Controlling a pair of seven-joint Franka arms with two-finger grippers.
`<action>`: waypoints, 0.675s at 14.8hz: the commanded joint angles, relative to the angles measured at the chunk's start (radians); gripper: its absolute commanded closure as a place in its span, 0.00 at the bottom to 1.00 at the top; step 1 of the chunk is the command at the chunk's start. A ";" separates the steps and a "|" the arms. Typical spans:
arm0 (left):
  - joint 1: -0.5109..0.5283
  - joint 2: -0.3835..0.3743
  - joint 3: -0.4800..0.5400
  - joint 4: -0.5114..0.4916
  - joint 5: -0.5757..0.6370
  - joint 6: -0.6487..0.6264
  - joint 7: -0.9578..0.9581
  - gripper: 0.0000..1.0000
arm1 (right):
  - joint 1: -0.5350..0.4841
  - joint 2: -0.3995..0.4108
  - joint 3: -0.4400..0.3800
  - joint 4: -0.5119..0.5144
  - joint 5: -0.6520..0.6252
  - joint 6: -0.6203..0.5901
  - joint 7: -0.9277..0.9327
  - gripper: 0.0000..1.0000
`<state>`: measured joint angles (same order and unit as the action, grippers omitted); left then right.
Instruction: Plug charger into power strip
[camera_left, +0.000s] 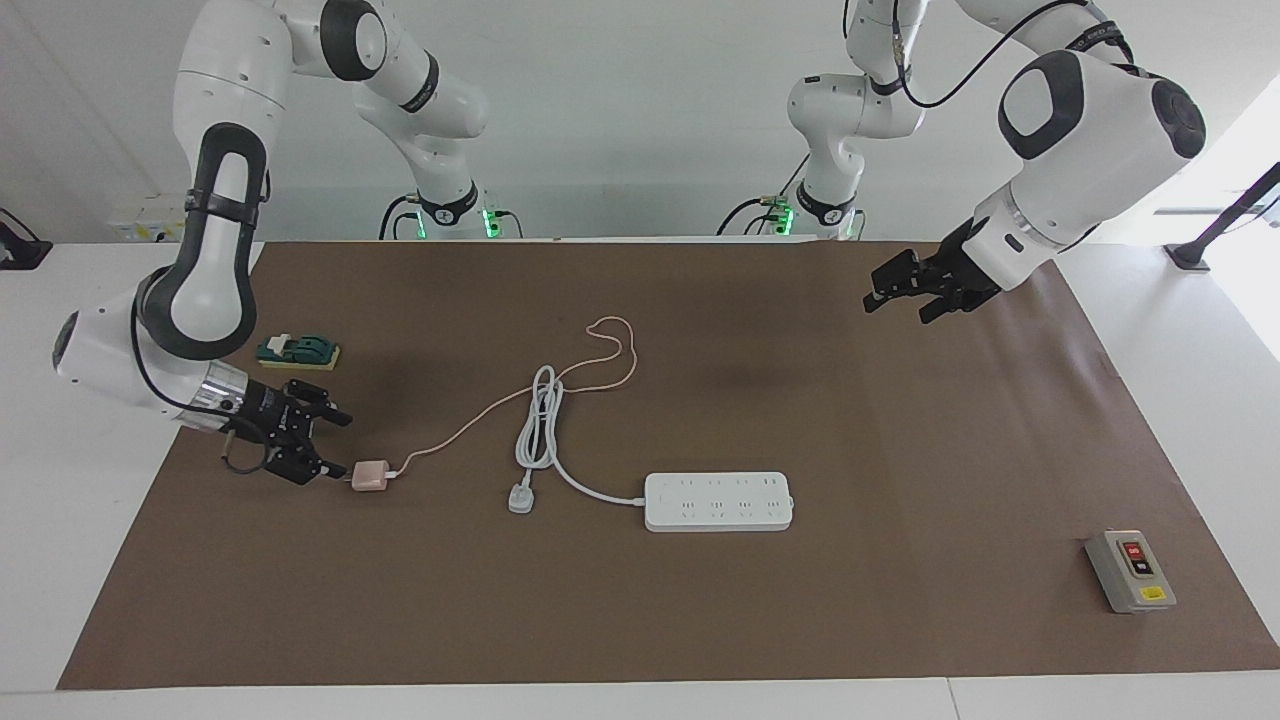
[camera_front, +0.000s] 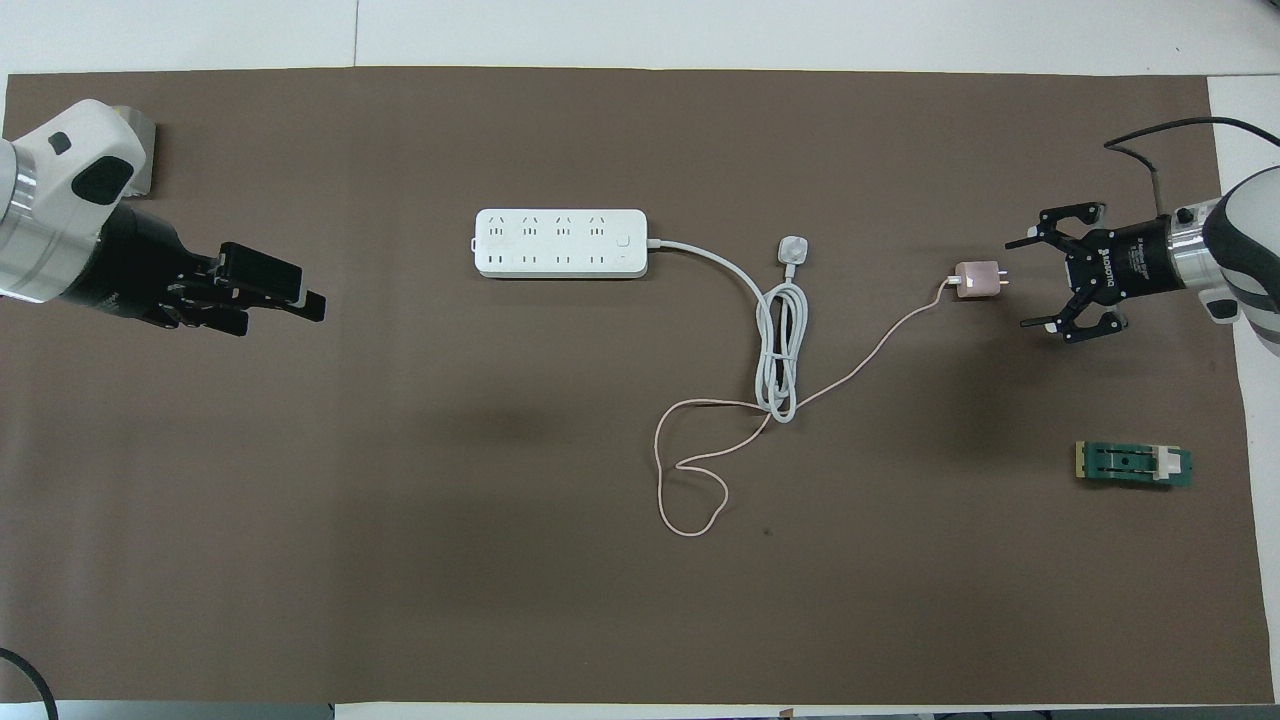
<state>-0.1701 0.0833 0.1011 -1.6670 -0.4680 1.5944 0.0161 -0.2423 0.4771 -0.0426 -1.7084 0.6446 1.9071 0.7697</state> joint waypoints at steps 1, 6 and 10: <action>0.026 -0.001 0.000 -0.057 -0.183 0.015 0.054 0.00 | 0.003 0.015 0.004 0.003 0.018 0.024 0.019 0.00; 0.050 0.042 0.002 -0.164 -0.562 0.013 0.218 0.00 | 0.003 0.044 0.004 0.007 0.067 0.049 0.020 0.00; 0.069 0.116 0.002 -0.166 -0.742 -0.010 0.295 0.00 | 0.030 0.081 0.004 0.032 0.064 0.060 0.020 0.00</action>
<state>-0.1173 0.1687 0.1042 -1.8208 -1.1237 1.5951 0.2536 -0.2344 0.5319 -0.0419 -1.7066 0.6893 1.9496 0.7764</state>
